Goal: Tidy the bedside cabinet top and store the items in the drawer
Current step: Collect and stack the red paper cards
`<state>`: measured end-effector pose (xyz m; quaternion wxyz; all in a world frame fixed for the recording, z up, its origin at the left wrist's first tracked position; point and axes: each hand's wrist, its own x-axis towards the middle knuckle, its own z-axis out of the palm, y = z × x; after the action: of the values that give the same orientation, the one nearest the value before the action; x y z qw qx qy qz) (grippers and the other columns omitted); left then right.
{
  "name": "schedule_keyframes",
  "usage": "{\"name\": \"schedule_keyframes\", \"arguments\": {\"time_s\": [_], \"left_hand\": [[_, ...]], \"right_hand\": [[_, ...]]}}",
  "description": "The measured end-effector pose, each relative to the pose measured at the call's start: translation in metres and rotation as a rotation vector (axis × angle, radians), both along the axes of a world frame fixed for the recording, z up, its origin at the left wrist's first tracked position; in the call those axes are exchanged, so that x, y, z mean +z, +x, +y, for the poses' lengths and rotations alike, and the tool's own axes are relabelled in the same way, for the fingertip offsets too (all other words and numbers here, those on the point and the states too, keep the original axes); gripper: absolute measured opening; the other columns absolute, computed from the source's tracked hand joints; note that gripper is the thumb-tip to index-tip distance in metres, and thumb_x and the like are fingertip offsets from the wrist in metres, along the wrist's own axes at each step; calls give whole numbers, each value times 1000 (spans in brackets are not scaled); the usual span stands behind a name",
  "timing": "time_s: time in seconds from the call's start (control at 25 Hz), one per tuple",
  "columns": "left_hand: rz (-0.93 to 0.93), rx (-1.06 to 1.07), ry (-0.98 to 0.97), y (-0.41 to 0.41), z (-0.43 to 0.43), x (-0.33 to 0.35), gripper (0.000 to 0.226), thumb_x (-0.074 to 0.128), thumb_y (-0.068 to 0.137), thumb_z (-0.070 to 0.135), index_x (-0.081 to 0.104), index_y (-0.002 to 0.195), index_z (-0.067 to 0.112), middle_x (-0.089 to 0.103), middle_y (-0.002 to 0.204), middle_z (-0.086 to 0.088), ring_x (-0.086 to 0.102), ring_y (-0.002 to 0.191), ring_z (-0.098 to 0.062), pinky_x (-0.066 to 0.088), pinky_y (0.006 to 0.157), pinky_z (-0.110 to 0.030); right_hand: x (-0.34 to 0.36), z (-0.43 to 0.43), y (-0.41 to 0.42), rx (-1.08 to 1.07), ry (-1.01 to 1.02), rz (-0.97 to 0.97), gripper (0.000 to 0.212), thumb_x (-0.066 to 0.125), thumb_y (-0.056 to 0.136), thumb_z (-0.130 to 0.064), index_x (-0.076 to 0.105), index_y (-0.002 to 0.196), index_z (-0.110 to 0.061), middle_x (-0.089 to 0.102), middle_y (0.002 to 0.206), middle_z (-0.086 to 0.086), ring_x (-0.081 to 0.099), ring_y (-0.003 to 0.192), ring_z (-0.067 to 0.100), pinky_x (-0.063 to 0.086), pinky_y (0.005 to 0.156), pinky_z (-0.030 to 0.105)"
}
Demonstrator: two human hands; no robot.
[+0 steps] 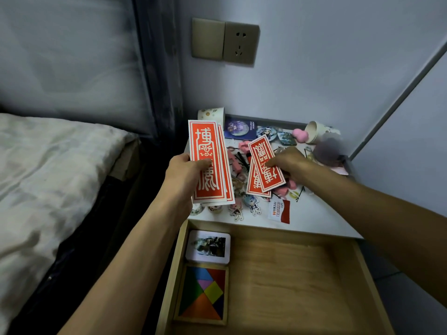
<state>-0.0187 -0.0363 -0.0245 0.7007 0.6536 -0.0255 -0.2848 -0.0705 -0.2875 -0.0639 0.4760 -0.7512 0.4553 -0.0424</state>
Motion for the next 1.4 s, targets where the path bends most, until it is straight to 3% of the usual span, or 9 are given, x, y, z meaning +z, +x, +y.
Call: {"name": "schedule_keyframes", "arguments": {"time_s": [0.28, 0.52, 0.6, 0.72, 0.8, 0.88, 0.96, 1.16, 1.4], "left_hand": [[-12, -8, 25, 0, 3, -1, 27, 59, 96, 14, 58, 122, 8, 73, 100, -9, 74, 84, -23, 60, 79, -40], [49, -39, -5, -2, 2, 2, 25, 59, 95, 13, 60, 119, 5, 74, 101, -13, 74, 87, -26, 59, 83, -43], [110, -75, -25, -5, 0, 3, 26, 60, 95, 12, 61, 119, 3, 75, 99, -13, 74, 83, -25, 61, 73, -39], [300, -162, -112, -13, -2, 6, 29, 60, 94, 10, 61, 119, -2, 74, 92, -14, 73, 71, -22, 60, 58, -32], [417, -235, -162, -21, -5, 5, 34, 60, 93, 11, 59, 124, -4, 72, 96, -15, 72, 72, -22, 61, 60, -32], [471, -306, -175, -27, -7, 1, 41, 59, 93, 12, 56, 130, -3, 69, 107, -17, 70, 81, -24, 62, 72, -37], [495, -383, -168, -33, -9, -3, 44, 60, 92, 14, 54, 133, -2, 66, 116, -19, 68, 91, -27, 58, 84, -42], [397, -515, -71, -42, -15, -13, 40, 62, 92, 14, 57, 129, 0, 67, 119, -19, 70, 96, -31, 59, 82, -43], [240, -361, 15, -51, -26, -18, 28, 65, 90, 13, 65, 115, 0, 74, 101, -17, 74, 86, -29, 61, 71, -38]], "right_hand": [[0, 2, 3, -18, 22, -44, 28, 73, 84, -10, 63, 109, -3, 72, 103, 17, 73, 83, 27, 58, 84, 44], [42, 31, -46, 136, -330, -369, 34, 70, 88, -20, 56, 119, -19, 68, 107, -4, 71, 82, 11, 58, 67, 29], [45, 46, -79, 155, -347, -486, 33, 69, 88, -18, 55, 117, -26, 68, 105, -6, 71, 84, 8, 59, 66, 26], [31, 52, -122, 197, -654, -576, 24, 72, 83, -7, 70, 104, -20, 71, 95, -2, 66, 86, 2, 53, 74, 14], [17, 47, -134, 255, -833, -633, 23, 75, 78, 0, 74, 94, -17, 72, 90, 1, 65, 87, 11, 54, 80, 29], [9, 44, -135, 372, -969, -690, 9, 73, 80, -7, 76, 88, -10, 74, 92, 4, 67, 91, 20, 53, 82, 43], [9, 44, -134, 452, -1079, -722, 15, 68, 85, -18, 76, 87, -5, 74, 97, 7, 67, 95, 21, 52, 87, 45], [6, 45, -136, 603, -1300, -743, 25, 65, 88, -27, 77, 85, -5, 73, 92, 12, 63, 93, 21, 47, 86, 36], [5, 51, -140, 669, -1379, -746, 30, 64, 89, -32, 77, 88, -5, 74, 91, 10, 67, 90, 23, 44, 91, 32]]}}
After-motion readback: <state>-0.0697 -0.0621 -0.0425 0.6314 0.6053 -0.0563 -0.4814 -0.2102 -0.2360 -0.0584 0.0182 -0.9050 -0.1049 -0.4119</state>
